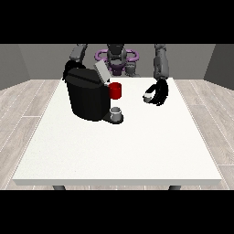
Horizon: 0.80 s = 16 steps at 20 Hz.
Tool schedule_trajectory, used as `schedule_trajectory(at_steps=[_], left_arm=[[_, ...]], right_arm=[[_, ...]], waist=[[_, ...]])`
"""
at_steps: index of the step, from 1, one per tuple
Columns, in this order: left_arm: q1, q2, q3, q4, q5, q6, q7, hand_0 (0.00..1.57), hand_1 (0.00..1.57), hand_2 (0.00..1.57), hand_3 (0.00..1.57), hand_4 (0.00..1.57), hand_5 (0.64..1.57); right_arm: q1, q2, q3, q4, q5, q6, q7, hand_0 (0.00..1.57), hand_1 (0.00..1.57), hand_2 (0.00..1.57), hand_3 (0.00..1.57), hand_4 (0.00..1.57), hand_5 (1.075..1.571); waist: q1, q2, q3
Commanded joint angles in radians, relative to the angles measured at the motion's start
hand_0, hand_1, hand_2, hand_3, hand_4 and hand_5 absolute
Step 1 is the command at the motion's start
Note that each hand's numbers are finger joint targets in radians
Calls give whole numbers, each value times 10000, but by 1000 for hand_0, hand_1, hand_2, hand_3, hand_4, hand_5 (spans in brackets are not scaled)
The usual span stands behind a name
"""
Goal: Insert the coffee pod into the coffee machine and close the lid
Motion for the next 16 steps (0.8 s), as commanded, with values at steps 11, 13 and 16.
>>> schedule_trajectory(at_steps=[11,13,16], left_arm=[[-882,61,-406,-75,-674,-856,-587,1468,1468,1468,1414,607,1571],[-1347,-118,-358,-152,-527,-1346,-84,1450,1450,1452,1388,623,1571],[-1440,-410,-483,-277,-770,-966,8,1342,1342,1397,1362,593,1571]], right_arm=[[-186,-29,-584,1091,-461,42,-362,0,0,0,0,442,1571],[203,195,-329,1210,-235,-83,-597,0,0,0,0,459,1571],[407,209,92,1141,-19,149,-602,0,0,0,0,490,1571]], waist=[[471,-433,-24],[227,-742,-23],[13,-886,-26]])
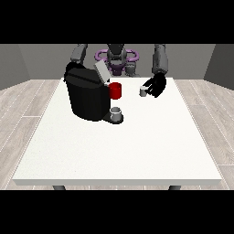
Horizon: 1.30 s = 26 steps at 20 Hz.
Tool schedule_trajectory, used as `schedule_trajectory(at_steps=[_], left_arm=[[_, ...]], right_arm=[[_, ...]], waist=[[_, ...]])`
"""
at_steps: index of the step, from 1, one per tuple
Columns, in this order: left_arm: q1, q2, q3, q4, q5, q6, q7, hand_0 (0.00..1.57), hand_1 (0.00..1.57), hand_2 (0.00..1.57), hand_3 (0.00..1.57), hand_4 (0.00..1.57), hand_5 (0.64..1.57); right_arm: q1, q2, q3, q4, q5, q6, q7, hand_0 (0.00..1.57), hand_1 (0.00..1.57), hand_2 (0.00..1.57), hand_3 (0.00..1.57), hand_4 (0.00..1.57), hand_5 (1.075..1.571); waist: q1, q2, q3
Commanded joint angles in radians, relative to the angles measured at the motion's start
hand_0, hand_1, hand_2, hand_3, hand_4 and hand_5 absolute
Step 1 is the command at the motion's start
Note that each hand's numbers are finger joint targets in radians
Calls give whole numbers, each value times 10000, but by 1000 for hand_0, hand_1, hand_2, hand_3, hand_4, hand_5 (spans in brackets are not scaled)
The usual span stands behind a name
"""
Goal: Insert the coffee pod into the coffee machine and close the lid
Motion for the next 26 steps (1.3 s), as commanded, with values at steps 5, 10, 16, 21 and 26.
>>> schedule_trajectory(at_steps=[5,10,16,21,26], left_arm=[[-1293,349,39,-737,163,-1666,257,1256,1256,1331,1292,545,1571],[-1845,858,630,-458,270,-1737,535,1256,1256,1331,1292,545,1571],[-2474,1250,949,-367,360,-2096,372,1253,1253,1328,1281,537,1571],[-3417,1481,1294,-219,328,-1959,1071,1248,1248,1292,1237,515,1571],[-4507,1625,1577,-166,588,-2412,1404,1255,1255,1287,1219,471,1571]], right_arm=[[-228,64,-65,794,-37,41,-279,0,0,0,0,407,1571],[-525,-476,-194,112,-352,618,81,0,0,0,0,489,1571],[-354,-337,100,-278,-495,956,-29,0,0,0,0,500,1571],[-632,-135,481,-763,-153,593,464,0,0,0,0,508,1571],[-1327,-60,516,-850,229,-4,876,0,0,0,0,509,1571]], waist=[[236,-322,0],[-428,-63,-3],[-941,220,-3],[-1390,380,-3],[-1577,849,-3]])
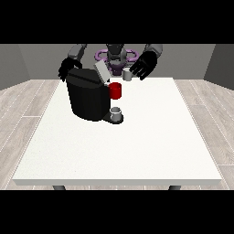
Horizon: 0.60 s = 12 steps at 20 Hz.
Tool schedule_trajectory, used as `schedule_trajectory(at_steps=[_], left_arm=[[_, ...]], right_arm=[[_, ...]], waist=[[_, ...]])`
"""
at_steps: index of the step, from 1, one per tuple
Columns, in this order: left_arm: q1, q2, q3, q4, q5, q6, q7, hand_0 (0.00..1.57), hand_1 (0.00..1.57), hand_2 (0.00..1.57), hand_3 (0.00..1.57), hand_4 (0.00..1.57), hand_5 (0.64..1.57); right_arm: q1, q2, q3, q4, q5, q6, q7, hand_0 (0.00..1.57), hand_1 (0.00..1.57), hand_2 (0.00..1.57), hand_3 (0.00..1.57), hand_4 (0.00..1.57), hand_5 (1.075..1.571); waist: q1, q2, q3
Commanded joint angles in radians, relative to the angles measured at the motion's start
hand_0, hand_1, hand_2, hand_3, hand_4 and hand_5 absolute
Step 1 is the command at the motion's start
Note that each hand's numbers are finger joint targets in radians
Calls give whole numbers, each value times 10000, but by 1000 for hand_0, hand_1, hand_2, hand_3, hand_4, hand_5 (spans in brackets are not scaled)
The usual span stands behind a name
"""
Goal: Insert the coffee pod into the coffee machine and close the lid
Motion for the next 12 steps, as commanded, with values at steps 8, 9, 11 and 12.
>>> schedule_trajectory(at_steps=[8,9,11,12], left_arm=[[-445,-446,-356,-183,-422,125,247,1281,1281,1306,1226,501,1571],[-601,-250,-70,104,-325,316,141,1262,1262,1297,1237,494,1571],[-681,45,-19,154,-398,260,126,1277,1277,1303,1236,488,1571],[-1089,300,170,206,-166,-170,-60,1306,1306,1328,1245,487,1571]], right_arm=[[132,-188,-365,299,-44,-4,-731,0,0,0,0,459,1571],[-274,-312,-213,-262,-8,38,-42,0,0,0,0,480,1571],[157,-228,-142,-287,20,71,-415,0,0,0,0,526,1571],[-227,-139,-189,-243,113,-171,-552,0,0,0,0,519,1571]], waist=[[-25,362,3],[-386,601,-1],[-495,607,-1],[-419,971,-1]])
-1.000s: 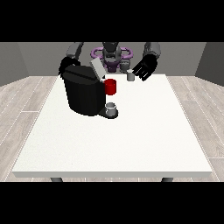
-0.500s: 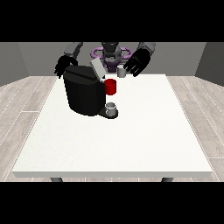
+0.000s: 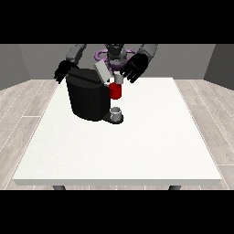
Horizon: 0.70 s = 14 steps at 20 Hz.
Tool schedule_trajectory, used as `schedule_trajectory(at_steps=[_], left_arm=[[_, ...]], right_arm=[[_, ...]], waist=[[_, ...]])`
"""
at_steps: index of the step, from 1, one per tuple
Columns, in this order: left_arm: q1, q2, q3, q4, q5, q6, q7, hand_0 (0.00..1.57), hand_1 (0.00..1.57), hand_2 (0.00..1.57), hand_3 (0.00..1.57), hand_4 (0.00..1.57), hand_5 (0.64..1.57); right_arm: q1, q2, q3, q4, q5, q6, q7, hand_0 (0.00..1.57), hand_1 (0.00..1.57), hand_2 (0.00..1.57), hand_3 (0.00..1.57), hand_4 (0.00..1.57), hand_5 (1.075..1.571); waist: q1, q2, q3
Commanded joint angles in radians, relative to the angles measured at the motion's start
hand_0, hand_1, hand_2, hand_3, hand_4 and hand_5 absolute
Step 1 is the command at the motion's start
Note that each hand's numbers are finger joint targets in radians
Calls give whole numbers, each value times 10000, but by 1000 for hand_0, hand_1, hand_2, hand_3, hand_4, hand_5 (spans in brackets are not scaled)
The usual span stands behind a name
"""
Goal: Insert the coffee pod into the coffee machine and close the lid
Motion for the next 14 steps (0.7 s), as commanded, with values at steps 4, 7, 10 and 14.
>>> schedule_trajectory(at_steps=[4,7,10,14], left_arm=[[19,-205,6,264,-110,34,253,1283,1283,1314,1222,504,1571],[-338,-40,84,238,-22,-191,-121,1316,1316,1328,1225,510,1571],[-354,70,10,355,-81,-496,-245,1260,1260,1298,1208,511,1571],[-512,-32,-4,382,-194,-382,15,1179,1179,1253,1183,493,1571]], right_arm=[[174,-41,-72,-204,-274,161,490,0,0,0,0,514,1571],[-524,-68,-266,-124,-239,-55,232,0,0,0,0,525,1571],[-280,178,53,-317,131,-495,643,0,0,0,0,512,1571],[-247,-33,-166,-276,-292,-23,604,0,0,0,0,513,1571]], waist=[[-175,-140,-1],[58,399,-1],[70,138,-4],[-132,147,-2]])
